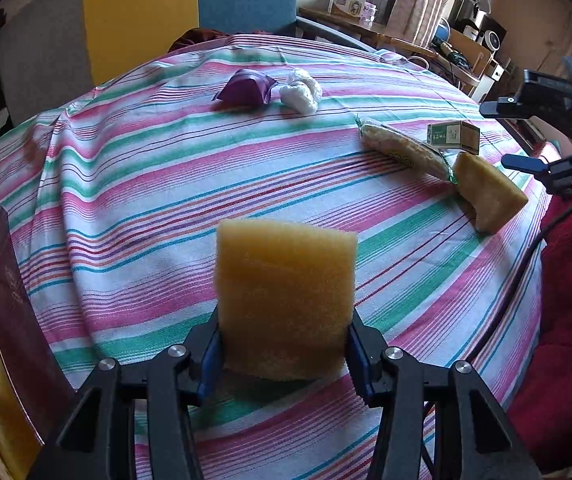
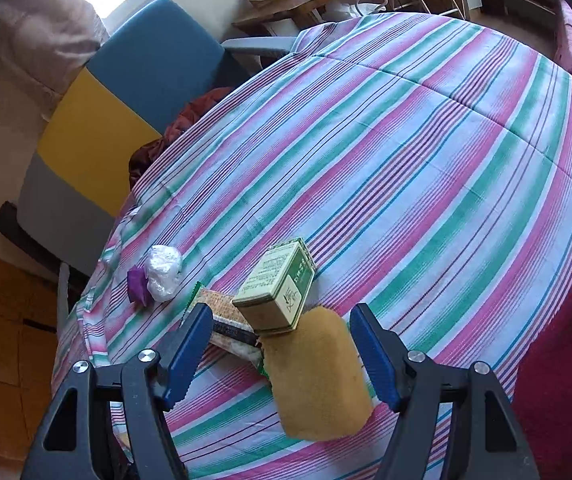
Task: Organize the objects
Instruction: 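Grasp a yellow sponge with the left tool while the right tool grasps the green box, then carry the yellow sponge into the gold tray and open the left tool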
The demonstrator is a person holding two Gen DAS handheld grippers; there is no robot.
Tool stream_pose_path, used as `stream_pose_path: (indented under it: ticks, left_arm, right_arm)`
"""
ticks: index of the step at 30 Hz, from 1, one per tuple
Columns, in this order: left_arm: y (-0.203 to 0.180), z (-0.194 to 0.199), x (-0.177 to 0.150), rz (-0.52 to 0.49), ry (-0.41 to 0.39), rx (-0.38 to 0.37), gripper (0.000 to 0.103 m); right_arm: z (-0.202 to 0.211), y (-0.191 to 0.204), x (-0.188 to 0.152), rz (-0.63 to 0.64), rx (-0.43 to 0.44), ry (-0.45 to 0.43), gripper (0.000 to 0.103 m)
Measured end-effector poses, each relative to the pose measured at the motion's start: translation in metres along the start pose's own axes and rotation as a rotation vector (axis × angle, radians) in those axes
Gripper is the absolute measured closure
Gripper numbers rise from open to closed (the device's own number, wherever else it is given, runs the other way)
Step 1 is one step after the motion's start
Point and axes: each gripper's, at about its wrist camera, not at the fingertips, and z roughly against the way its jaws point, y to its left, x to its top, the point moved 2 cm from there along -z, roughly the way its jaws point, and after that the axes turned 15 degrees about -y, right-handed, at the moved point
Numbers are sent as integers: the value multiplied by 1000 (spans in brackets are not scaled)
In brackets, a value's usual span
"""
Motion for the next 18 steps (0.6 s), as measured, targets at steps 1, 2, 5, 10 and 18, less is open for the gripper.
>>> stream_pose_path:
  ticks: [1,2,5,10,18]
  left_arm:
    - [1,0,0,4,0,-1,50]
    - [1,1,0,7,-1,-2,50]
    - [3,2,0,13,-4,-4,50]
    - [4,3,1,14,-10,-2,50]
    - [2,3,-1,-4,-20,5,50]
  right_arm:
    - [-6,5,4,19,-6,19,31]
    - [-11,10,7,41,-18,40,31]
    - [-34,24,10,128,-82,114,31]
    - [-68,29,2,222,-163,227,38]
    - [-43,16,-9,144,-13,70,74]
